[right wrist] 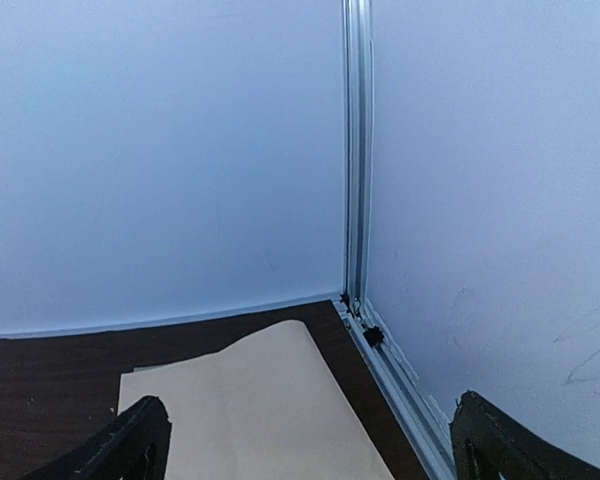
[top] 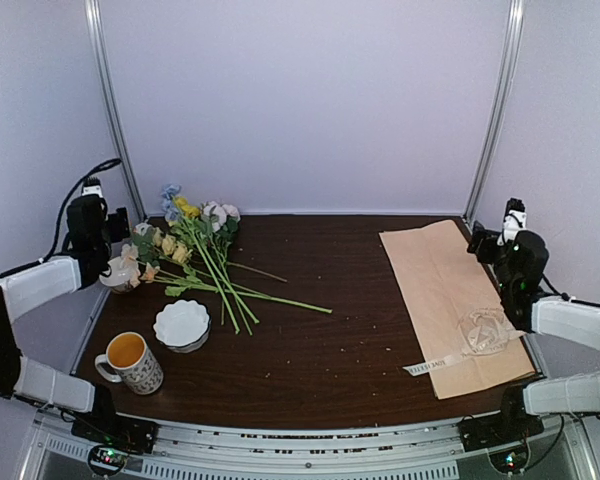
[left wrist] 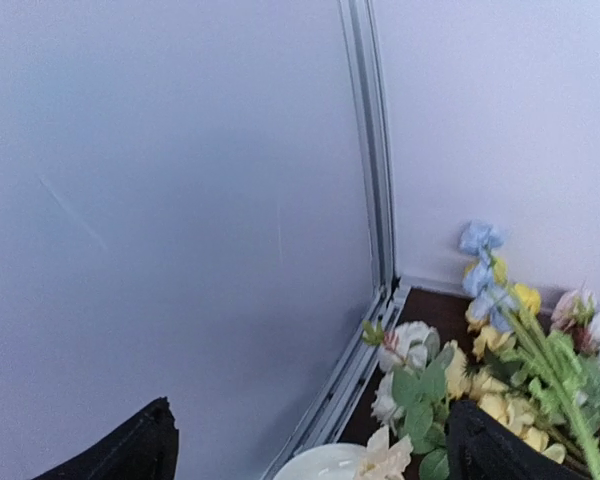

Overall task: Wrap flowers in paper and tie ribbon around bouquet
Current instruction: Pick up the folded wrapping paper from the corner of the board.

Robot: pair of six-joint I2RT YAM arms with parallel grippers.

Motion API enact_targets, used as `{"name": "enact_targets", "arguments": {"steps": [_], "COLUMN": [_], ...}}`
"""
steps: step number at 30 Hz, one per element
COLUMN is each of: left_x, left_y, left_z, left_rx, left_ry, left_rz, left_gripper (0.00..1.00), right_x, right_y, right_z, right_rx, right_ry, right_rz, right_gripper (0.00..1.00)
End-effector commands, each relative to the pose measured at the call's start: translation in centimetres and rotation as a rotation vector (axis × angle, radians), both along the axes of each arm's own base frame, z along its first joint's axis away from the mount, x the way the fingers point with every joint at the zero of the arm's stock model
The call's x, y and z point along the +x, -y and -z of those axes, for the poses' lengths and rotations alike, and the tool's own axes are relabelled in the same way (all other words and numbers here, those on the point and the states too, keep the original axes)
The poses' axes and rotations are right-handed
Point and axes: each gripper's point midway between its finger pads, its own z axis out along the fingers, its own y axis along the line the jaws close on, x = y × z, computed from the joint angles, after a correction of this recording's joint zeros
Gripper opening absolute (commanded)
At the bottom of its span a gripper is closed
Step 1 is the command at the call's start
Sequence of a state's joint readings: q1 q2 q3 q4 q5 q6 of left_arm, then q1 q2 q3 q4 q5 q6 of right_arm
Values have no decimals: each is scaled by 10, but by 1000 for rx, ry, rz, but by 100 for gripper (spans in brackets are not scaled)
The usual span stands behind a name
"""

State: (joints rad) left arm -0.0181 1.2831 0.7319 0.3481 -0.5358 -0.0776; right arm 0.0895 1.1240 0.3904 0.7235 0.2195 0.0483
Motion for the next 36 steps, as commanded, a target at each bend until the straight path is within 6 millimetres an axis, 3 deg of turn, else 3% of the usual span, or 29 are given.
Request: {"name": "enact_targets", "arguments": {"steps": [1,4,11,17,26,31,36], "left_x": [-21,-30,-45,-56,-85,-85,-76], "left_y": [17,45,121,166,257,277,274], "left_z": [-61,-82,-98,-99,-88,-86,-67], "left_rx": [-53,-64,-45,-24,49,64,84], "left_ry": [27,27,14,-21,-25,-27,-88], "left_rz": [31,129,472,729,1144,1214,1181], "left_gripper": [95,93,90,88,88,88,89], "right_x": [6,10,19,25,14,12,20], "right_y": [12,22,53,79,79,63,53], "right_z": [-17,-1,69,122,182,201,196], "right_rx": [8,-20,77,165,275,332,364], "right_ry": [-239,-492,-929,-1147,-1343,-1424,-1423], "right_rz": [74,115,115,123,4,-98,-170], "right_gripper": [100,100,100,100,100,100,91]}}
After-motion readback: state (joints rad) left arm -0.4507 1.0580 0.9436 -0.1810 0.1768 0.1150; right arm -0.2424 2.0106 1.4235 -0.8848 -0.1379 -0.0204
